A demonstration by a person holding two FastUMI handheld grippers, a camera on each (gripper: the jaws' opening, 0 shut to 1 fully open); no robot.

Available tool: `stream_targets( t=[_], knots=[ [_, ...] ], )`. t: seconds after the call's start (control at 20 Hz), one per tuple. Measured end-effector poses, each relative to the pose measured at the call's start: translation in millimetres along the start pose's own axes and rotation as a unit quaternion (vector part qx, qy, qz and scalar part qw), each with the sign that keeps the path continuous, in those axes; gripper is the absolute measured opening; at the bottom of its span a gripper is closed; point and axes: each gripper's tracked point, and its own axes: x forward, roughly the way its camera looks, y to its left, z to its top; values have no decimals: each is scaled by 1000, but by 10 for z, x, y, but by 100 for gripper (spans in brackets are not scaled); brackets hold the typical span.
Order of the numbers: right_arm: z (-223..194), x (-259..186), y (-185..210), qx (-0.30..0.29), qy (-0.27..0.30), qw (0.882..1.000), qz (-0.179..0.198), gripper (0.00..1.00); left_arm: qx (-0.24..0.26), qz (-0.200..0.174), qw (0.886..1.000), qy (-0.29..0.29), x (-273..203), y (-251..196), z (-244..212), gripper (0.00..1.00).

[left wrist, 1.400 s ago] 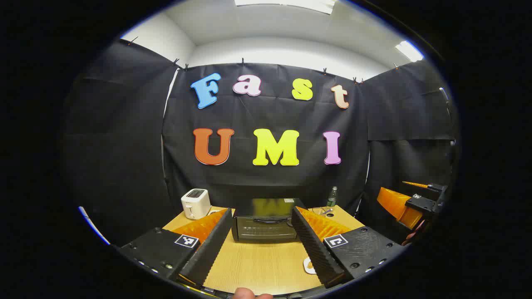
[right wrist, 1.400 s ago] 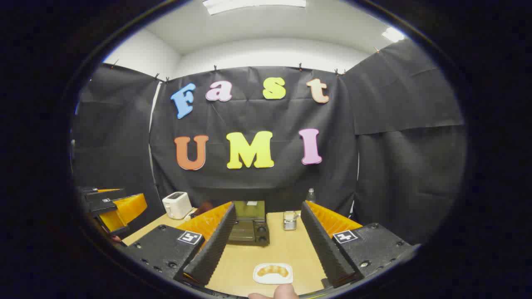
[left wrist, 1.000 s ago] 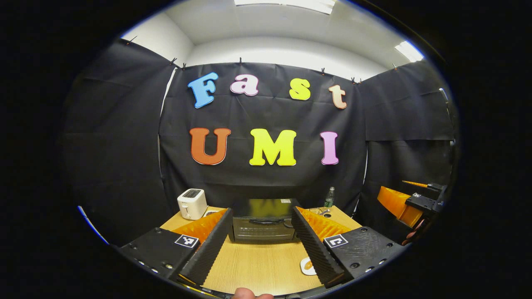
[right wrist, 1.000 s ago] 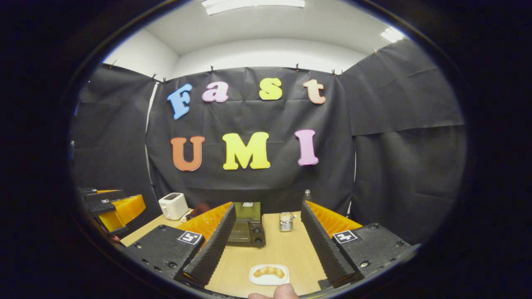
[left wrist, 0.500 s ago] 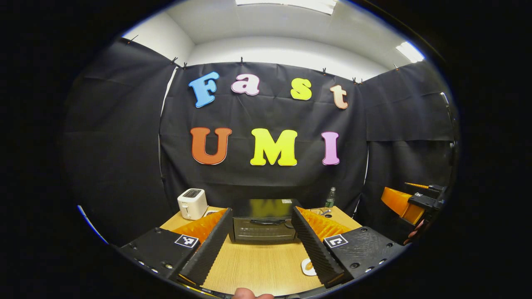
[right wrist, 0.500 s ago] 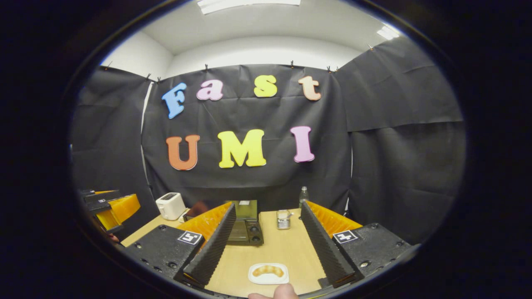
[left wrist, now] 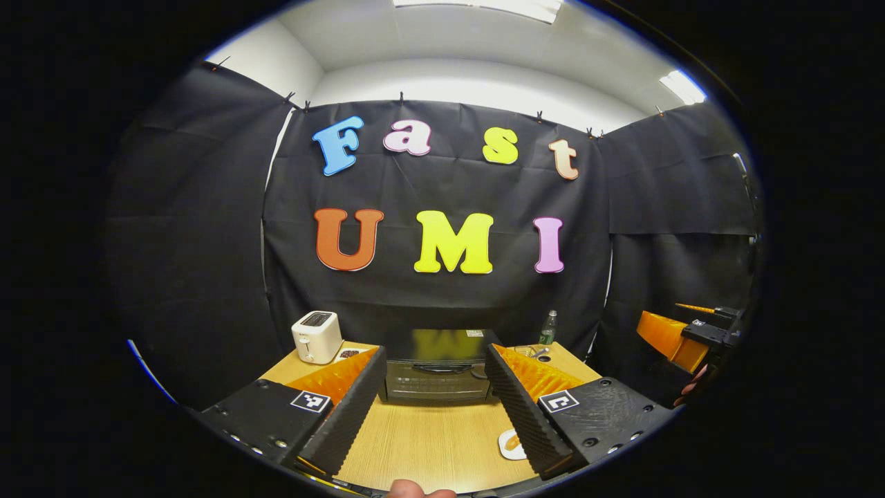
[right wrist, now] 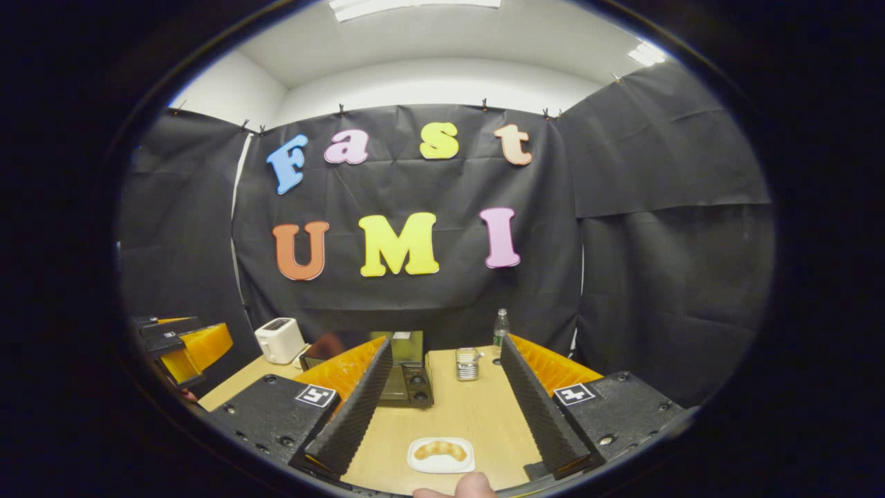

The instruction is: Open the electric oven with the left hand, put the food in, and close the electric oven.

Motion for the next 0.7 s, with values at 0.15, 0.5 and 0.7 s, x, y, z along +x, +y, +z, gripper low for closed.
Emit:
stream_targets(
  t=[0.15,0.5,0.7],
  knots=[
    [-45,42,-64,-1,6,1000,-4,97,-1,-4,1000,7,48,-37,-55,94],
    [-64,180,-368,-5,16,999,-27,97,-1,-12,999,31,335,-147,-238,94],
    [-101,259,-659,-11,24,998,-54,97,-1,-15,999,47,702,-179,-392,94]
  ],
)
